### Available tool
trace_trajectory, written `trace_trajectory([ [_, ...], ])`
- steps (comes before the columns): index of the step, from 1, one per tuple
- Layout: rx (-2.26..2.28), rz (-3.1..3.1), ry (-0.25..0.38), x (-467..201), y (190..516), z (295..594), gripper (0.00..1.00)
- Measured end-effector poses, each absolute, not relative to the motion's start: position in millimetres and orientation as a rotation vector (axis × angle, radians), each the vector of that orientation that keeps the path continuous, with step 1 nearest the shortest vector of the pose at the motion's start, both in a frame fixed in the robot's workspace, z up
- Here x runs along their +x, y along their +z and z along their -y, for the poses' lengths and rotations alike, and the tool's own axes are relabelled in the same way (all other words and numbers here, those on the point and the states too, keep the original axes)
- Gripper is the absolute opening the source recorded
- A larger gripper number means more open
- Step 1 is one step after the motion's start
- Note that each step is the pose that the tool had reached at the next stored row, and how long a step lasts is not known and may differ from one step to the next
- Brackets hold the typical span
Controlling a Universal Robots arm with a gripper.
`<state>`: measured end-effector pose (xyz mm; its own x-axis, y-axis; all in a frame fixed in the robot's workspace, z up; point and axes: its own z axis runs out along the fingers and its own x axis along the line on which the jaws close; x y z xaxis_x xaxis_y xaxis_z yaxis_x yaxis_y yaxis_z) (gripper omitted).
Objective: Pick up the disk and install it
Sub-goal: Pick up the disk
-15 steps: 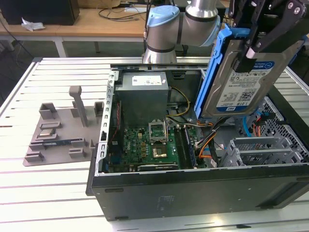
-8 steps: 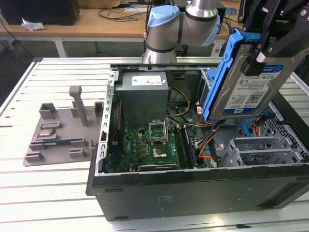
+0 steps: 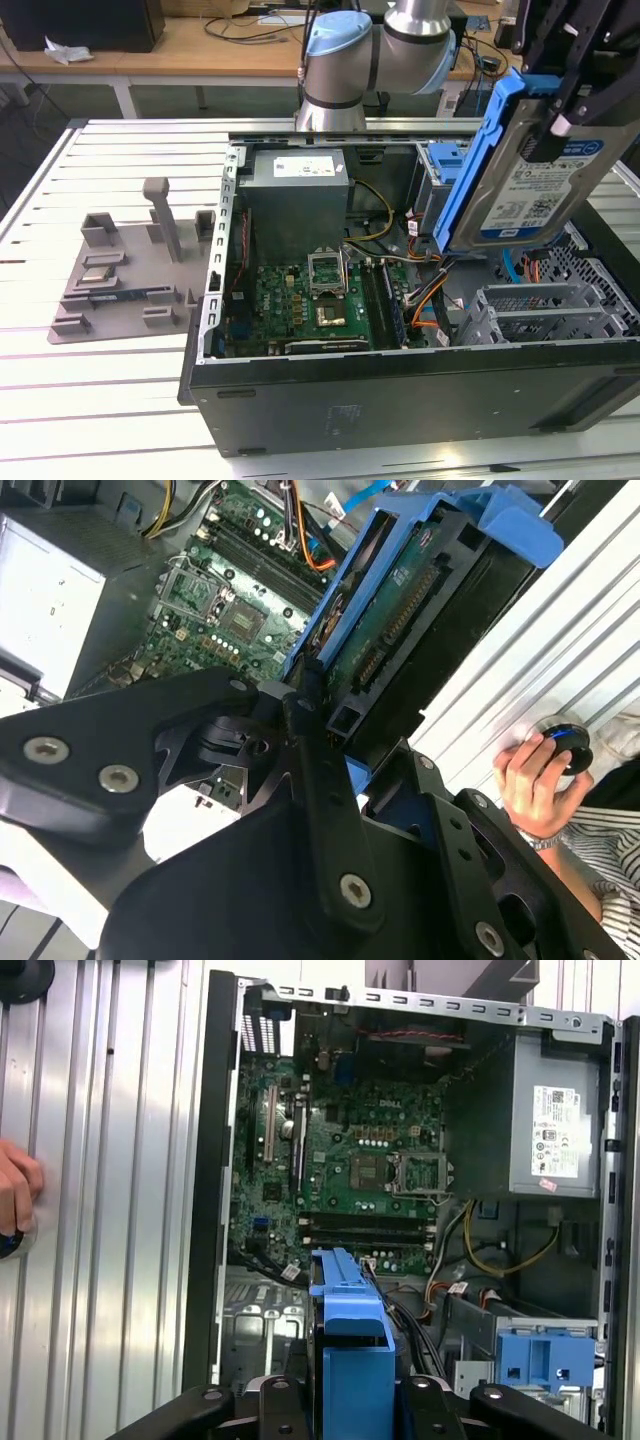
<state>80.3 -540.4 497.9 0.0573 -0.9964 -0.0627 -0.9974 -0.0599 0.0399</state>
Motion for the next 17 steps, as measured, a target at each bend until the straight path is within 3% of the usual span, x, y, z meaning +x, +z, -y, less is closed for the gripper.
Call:
trace_trajectory([
  [17, -2.275, -2.146, 0.112, 104.4, 488.0, 540.4, 0.37],
])
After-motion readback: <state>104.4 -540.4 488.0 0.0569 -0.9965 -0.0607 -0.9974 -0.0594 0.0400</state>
